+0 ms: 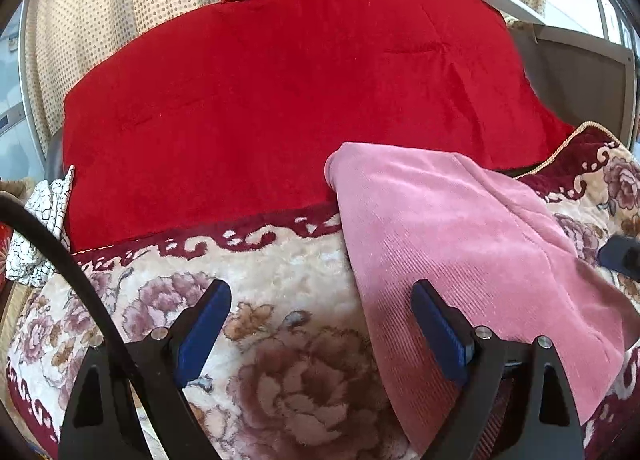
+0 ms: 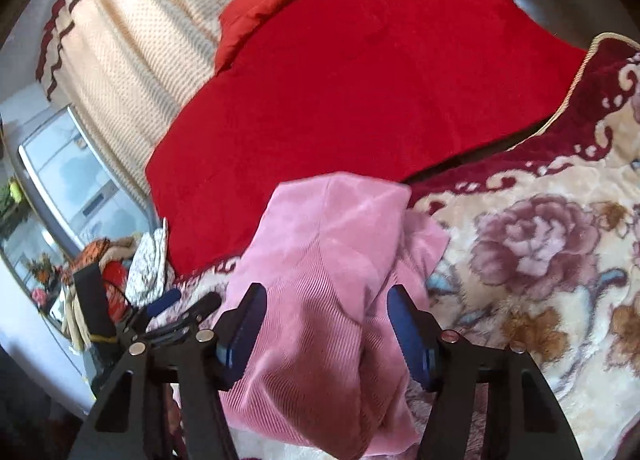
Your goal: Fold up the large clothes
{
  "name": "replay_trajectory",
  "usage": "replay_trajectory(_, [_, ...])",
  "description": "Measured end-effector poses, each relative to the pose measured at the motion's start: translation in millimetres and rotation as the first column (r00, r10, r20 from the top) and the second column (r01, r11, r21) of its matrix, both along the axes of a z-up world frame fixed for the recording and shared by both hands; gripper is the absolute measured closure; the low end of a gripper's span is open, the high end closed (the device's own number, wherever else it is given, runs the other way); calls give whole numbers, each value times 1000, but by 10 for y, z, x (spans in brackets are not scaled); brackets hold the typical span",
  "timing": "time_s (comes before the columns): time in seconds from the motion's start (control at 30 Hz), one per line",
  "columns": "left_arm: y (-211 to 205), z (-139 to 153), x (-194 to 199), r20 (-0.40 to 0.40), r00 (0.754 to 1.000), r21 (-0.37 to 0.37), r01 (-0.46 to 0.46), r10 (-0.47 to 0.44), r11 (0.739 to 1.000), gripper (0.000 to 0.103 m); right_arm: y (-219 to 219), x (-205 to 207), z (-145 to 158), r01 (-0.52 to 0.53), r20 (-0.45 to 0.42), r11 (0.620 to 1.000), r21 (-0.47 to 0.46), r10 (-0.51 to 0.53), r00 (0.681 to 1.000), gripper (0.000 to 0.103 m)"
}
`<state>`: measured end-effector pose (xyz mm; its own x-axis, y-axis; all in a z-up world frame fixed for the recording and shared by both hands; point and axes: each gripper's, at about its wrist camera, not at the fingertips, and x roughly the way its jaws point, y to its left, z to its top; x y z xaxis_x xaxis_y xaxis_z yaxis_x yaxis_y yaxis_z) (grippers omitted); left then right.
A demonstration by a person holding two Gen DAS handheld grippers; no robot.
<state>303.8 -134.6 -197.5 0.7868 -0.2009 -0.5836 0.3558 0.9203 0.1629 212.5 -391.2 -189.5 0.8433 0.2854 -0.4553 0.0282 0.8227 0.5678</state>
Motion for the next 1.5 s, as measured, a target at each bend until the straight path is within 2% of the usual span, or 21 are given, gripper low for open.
replay_trajectory(0.17, [-12,-26,-6,-3,1000,7,3,-3,1000,12,178,266,-382,-78,-194,997,-6,76,978,42])
replay_trajectory(0.27, [-7,-30,-6,-2,1000,7,2,-2,1000,12,184,235,-323,-76,-170,997,-20,72,983,42])
replay_trajectory(0.4, [8,-32,1,-7,1000,4,1,-1,1000,12,88,201,-316,-68,-167,997,22,70,983,41])
replay_trajectory(0.53, [10,-37,2,-10,1000,1,1,-1,1000,12,-56,106,-221,-26,-107,999,46,31,994,41])
replay_trajectory(0.67, [11,-39,-1,-10,1000,-1,0,0,1000,12,-264,15,-198,38,-64,991,126,-30,997,39])
replay_trajectory(0.77, [14,-36,3,-11,1000,-5,-3,2,1000,12,-305,-14,-182,65,-63,992,112,-58,996,39])
replay_trajectory(0.87, [63,-19,49,-48,999,-48,2,-4,999,12,-302,40,-201,66,-91,992,108,-56,994,39])
replay_trajectory(0.93, [144,2,101,-95,995,-126,22,-34,992,12,-339,102,-211,59,-108,992,111,-47,993,36])
replay_trajectory(1.0, [229,13,160,-160,982,-226,64,-102,972,12,-412,160,-243,55,-118,989,135,-39,992,31])
replay_trajectory(1.03, [266,10,204,-200,969,-279,89,-148,956,12,-452,177,-275,55,-123,985,161,-36,992,24])
replay_trajectory(1.1, [298,-10,279,-263,942,-338,114,-210,934,12,-578,208,-349,68,-127,969,239,-38,991,21])
replay_trajectory(1.17, [313,-31,321,-291,924,-380,125,-247,917,12,-673,215,-426,77,-138,950,302,-36,990,15])
replay_trajectory(1.27, [285,-100,400,-352,883,-441,136,-311,887,12,-759,271,-549,68,-174,928,365,-4,985,14])
replay_trajectory(1.37, [232,-181,447,-401,850,-469,128,-340,874,12,-775,376,-649,26,-199,912,410,62,978,14])
replay_trajectory(1.5, [179,-238,492,-433,823,-500,119,-366,858,12,-761,557,-717,-20,-233,912,410,126,964,14])
